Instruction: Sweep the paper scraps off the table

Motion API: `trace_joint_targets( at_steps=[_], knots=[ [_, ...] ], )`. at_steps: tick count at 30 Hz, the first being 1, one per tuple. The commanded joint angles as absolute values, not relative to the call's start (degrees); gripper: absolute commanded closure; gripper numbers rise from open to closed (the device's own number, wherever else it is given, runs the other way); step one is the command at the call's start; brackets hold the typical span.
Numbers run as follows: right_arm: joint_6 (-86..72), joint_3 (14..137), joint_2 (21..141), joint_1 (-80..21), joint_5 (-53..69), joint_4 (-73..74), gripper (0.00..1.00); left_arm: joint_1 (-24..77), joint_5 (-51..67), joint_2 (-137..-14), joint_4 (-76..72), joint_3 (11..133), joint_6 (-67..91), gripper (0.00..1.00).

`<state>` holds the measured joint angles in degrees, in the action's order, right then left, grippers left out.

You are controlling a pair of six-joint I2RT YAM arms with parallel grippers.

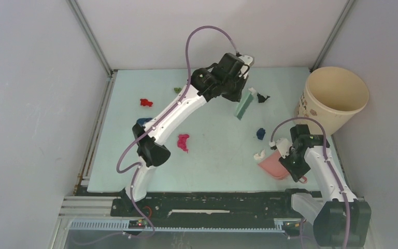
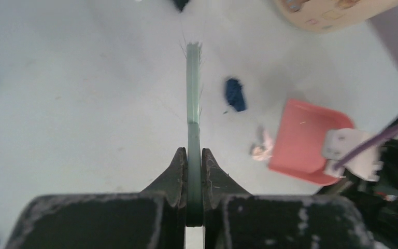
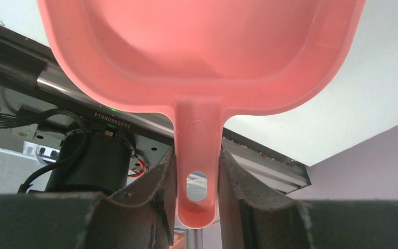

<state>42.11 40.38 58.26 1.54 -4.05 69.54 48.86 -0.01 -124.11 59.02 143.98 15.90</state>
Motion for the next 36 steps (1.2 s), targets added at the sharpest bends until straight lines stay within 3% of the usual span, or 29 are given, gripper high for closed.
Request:
trace_joint_targets(
  at_steps=[1,15,21,36],
  knots=[
    [44.4,43.9,58.3,1.8,-0.6,72.9,1.0,48.1,-10.2,-126.4,63.6,142.3,6.5,1.0],
    [43.8,44.2,58.3,1.9,2.3,74.0,1.0,52.7,1.9,-135.8,64.4,144.3,5.8,1.0],
    [43.2,44.2,59.4,1.8,2.4,72.6,1.0,54.8,19.6,-133.0,57.7,136.2,12.2,1.0],
    [41.3,45.0,60.7,1.8,3.2,71.6,1.0,55.9,29.9,-130.9,54.9,134.8,20.3,1.0]
  ],
)
